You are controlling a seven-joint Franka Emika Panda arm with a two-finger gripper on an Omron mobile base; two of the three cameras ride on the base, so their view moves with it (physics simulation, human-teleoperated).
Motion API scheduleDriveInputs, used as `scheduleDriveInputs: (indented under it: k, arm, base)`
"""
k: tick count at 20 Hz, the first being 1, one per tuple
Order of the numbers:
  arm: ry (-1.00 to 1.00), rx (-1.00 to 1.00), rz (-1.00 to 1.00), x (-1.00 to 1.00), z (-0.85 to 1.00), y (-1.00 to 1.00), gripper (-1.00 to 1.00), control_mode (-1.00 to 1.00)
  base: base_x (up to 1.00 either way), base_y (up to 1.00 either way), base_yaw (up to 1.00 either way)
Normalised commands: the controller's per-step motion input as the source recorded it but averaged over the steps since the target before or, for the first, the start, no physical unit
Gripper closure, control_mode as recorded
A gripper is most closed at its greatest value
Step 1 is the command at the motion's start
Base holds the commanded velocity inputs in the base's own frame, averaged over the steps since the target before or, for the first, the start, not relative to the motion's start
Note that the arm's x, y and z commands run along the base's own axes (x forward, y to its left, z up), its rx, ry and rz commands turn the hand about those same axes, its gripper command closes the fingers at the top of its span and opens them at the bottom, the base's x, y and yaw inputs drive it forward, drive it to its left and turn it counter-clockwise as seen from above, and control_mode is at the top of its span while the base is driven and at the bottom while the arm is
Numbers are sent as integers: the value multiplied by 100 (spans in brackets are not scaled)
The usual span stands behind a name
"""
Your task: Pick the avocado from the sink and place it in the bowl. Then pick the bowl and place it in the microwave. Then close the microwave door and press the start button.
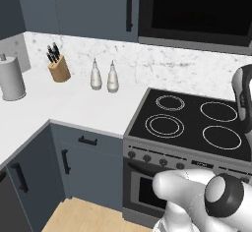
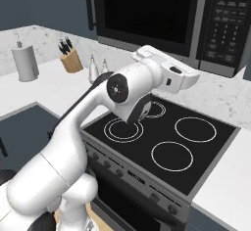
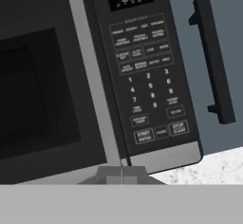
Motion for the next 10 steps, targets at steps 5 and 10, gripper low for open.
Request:
scheduleDriveInputs:
  k: [5, 10]
  arm:
    - [0, 1, 0, 17, 0, -34, 100, -100]
    - [0, 1, 0, 7, 0, -28, 100, -100]
  base:
    - [0, 0, 0]
    - [0, 0, 0]
